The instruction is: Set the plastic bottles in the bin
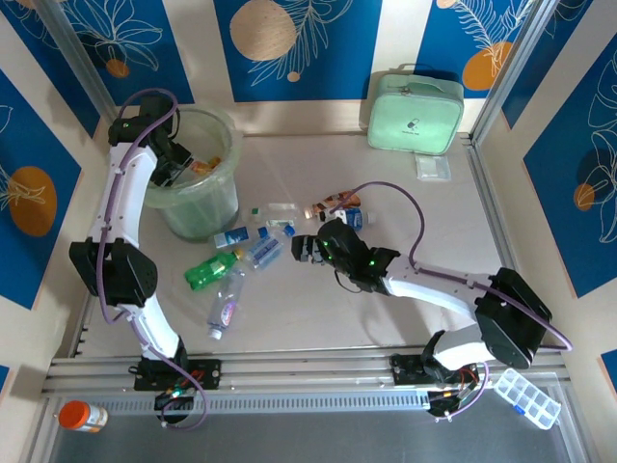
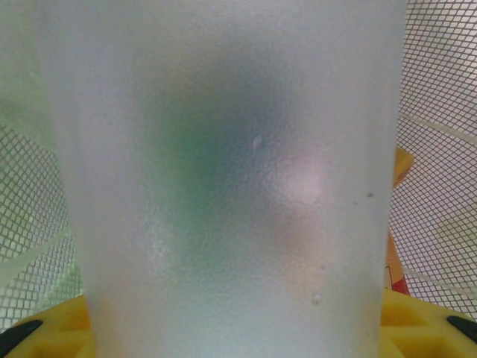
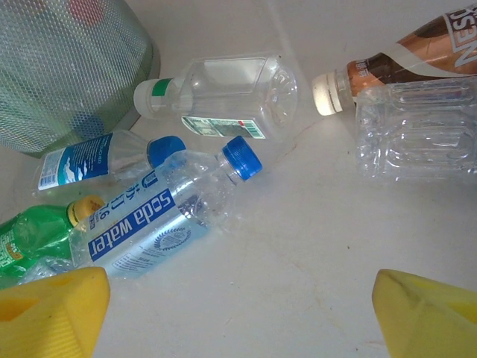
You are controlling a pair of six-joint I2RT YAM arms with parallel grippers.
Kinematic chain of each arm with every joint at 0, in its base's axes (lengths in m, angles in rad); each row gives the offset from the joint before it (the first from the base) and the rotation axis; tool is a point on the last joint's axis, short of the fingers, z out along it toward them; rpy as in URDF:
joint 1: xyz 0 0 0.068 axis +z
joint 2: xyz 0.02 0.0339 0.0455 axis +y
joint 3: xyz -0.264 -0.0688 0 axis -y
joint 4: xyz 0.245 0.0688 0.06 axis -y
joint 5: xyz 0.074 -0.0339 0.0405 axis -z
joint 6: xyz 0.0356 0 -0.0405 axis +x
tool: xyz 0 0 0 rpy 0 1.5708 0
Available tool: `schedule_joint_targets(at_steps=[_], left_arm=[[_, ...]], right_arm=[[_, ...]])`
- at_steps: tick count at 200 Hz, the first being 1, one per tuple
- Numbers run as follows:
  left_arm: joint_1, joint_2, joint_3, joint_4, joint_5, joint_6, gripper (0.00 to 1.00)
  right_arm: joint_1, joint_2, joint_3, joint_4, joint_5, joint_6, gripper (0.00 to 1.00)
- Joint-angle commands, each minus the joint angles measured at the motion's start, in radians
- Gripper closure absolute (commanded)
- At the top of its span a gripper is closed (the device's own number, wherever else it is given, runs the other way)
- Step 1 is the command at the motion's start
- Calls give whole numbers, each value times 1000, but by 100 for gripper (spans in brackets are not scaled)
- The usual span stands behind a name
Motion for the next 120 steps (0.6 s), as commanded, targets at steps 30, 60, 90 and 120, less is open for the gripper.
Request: schedule_joint_targets(at_steps=[30, 60, 90, 120], left_arm=[[12, -22, 8, -69, 19, 48, 42], [12, -64, 11, -79, 17, 38, 32], [11, -106, 44, -104, -5, 41, 19], [12, -124, 66, -122, -26, 52, 17]], right_arm=[[10, 17, 37, -22, 11, -15, 9], [11, 18, 36, -20, 12, -17, 9], [10, 19, 37, -20, 11, -15, 9], [12, 17, 36, -19, 11, -14, 9]])
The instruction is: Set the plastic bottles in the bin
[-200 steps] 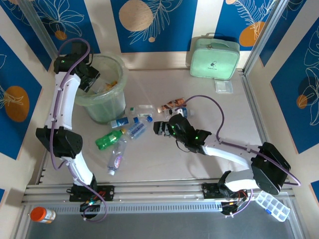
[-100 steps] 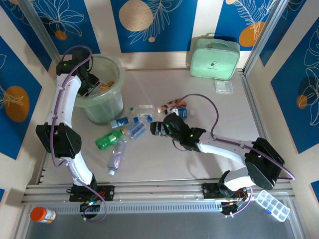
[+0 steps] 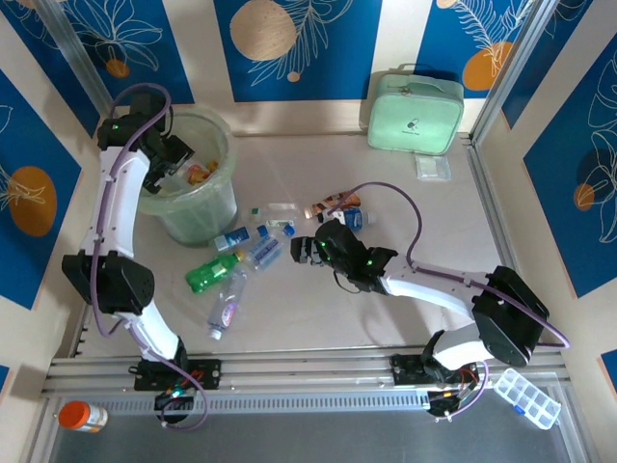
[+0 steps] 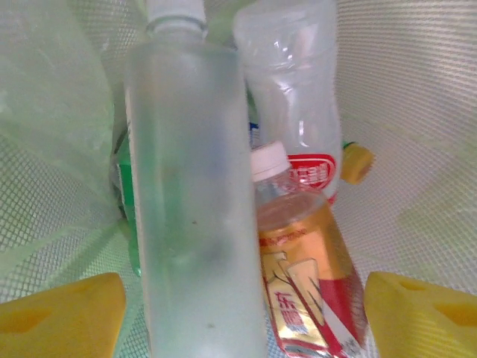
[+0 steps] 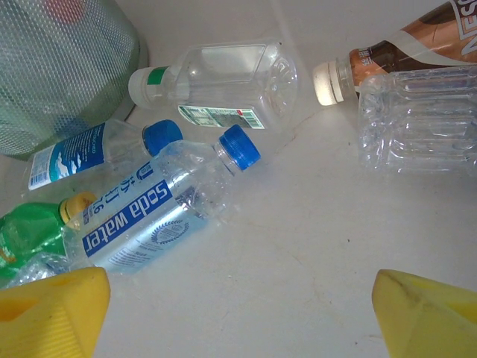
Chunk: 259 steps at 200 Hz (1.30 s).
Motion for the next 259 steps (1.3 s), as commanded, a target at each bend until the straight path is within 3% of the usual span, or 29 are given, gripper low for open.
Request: schedule_joint_targets(at_steps=[1, 29, 73, 95, 115, 133, 145, 190, 237, 259], left_arm=[[10, -50, 40, -87, -30, 10, 17], [10, -76, 44, -67, -76, 22, 25], [4, -74, -5, 13, -1, 89, 53], [-12, -79, -7, 20, -23, 126, 57], [-40, -137, -15, 78, -85, 228, 54], [-123, -225, -41, 140, -259, 342, 50], [-176, -297, -99, 207, -299, 403, 46], [-386, -589, -437, 427, -215, 481, 42], [-643, -733, -679, 403, -174, 478, 43], [-773, -780, -797, 397, -224, 460, 43]], right_arm=[[7, 4, 29, -1, 11, -13, 9], [7, 3, 28, -2, 11, -13, 9], [6, 1, 28, -3, 13, -15, 9], [8, 1, 29, -3, 14, -16, 9], [7, 2, 30, -3, 11, -18, 9], [7, 3, 31, -2, 5, -23, 9], [7, 3, 31, -1, 5, -26, 9], [7, -4, 30, -3, 9, -32, 9], [5, -22, 19, -1, 17, -38, 9], [6, -37, 12, 4, 21, -38, 9]])
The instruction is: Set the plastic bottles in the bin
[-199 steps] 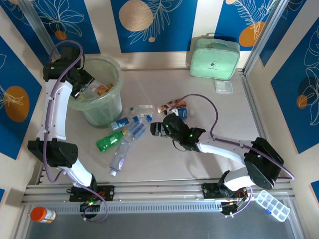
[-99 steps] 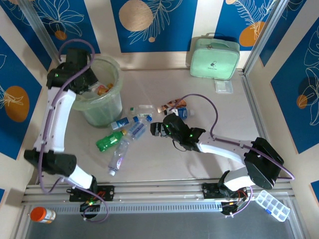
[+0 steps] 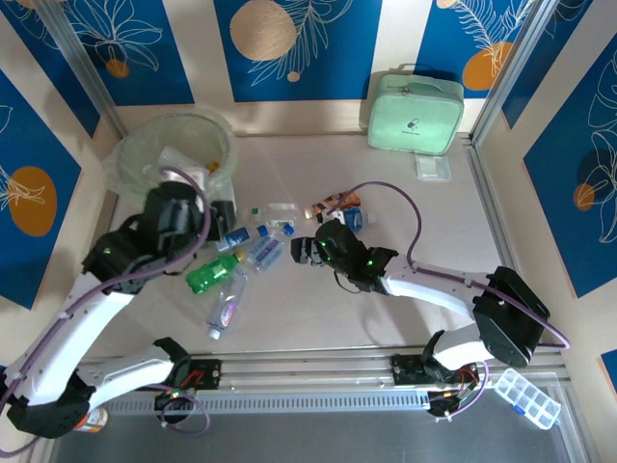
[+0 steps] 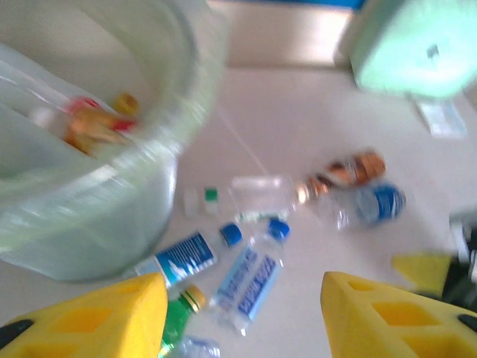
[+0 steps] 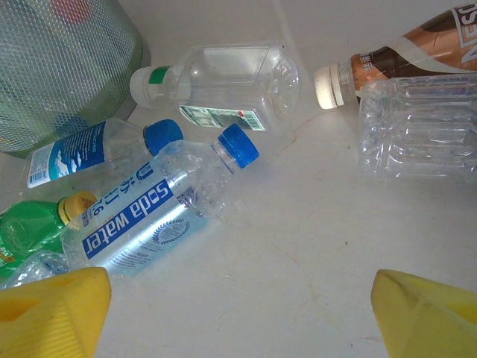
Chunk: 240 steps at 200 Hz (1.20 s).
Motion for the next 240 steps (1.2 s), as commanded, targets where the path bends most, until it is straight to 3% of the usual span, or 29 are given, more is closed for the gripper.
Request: schedule_joint_targets(at_steps=[1, 45, 85, 134, 172, 240], left_arm=[[-109, -33, -107, -4, -26, 11, 43], [-253, -32, -324, -2, -53, -80, 41], [-256, -59, -533, 81, -143, -194, 23], [-248, -84, -686, 43, -244, -411, 14], [-202, -172, -816, 183, -116, -381, 14], [-141, -50, -904, 319, -30, -412, 14]], right_arm=[[5, -33, 12, 4, 21, -13, 9], [-2, -47, 4, 5, 28, -10, 9], [-4, -41, 9, 3, 14, -11, 9], [-5, -38, 10, 1, -1, -8, 9], [-6, -28, 15, 4, -15, -5, 10], [-5, -28, 10, 20, -50, -6, 9]])
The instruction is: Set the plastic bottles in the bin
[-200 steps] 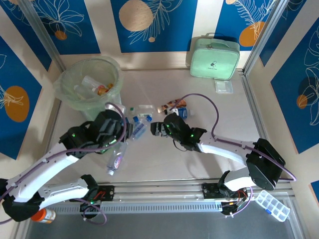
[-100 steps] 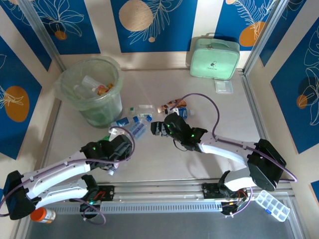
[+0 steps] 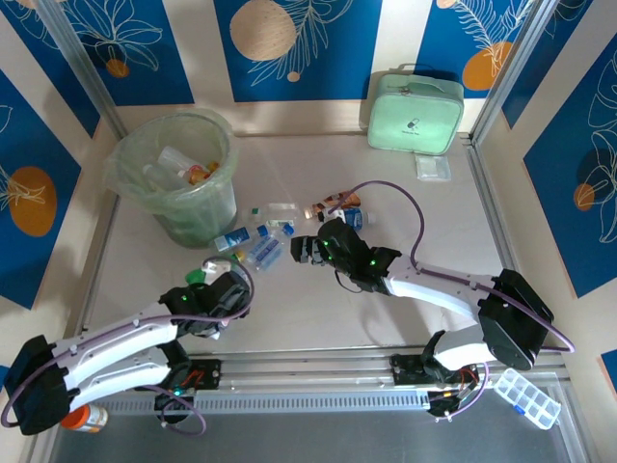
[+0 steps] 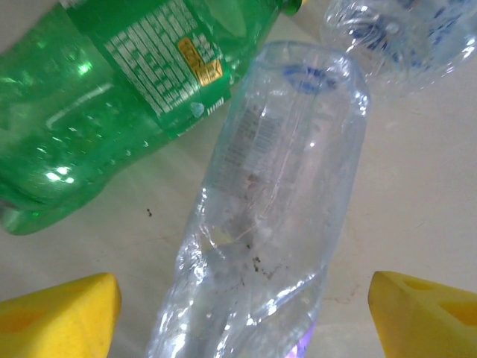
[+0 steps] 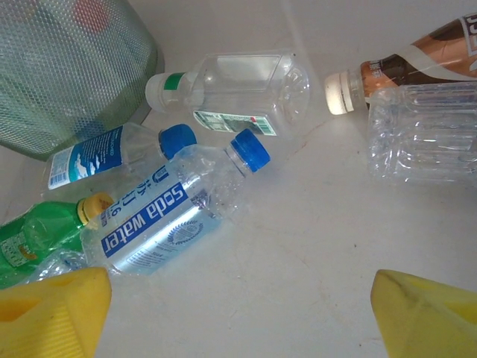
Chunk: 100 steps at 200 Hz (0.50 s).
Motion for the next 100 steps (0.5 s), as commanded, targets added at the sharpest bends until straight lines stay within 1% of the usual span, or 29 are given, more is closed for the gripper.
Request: schedule_joint_targets(at_steps=[1, 39, 64, 80, 100], left_arm=[[33, 22, -50, 91, 51, -34, 15], [98, 99, -87, 198, 113, -25, 19], [103, 150, -91, 248, 137, -18, 26], [103, 174, -96, 281, 149, -15, 29], [103, 191, -100, 305, 147, -18, 35]], right_arm=[[-2, -4, 10, 22, -26, -7, 9], [-3, -5, 8, 24, -25, -10, 10], [-3, -1, 11, 27, -28, -9, 10], [-3, 1, 12, 28, -31, -8, 10], [-4, 0, 7, 35, -33, -6, 10]])
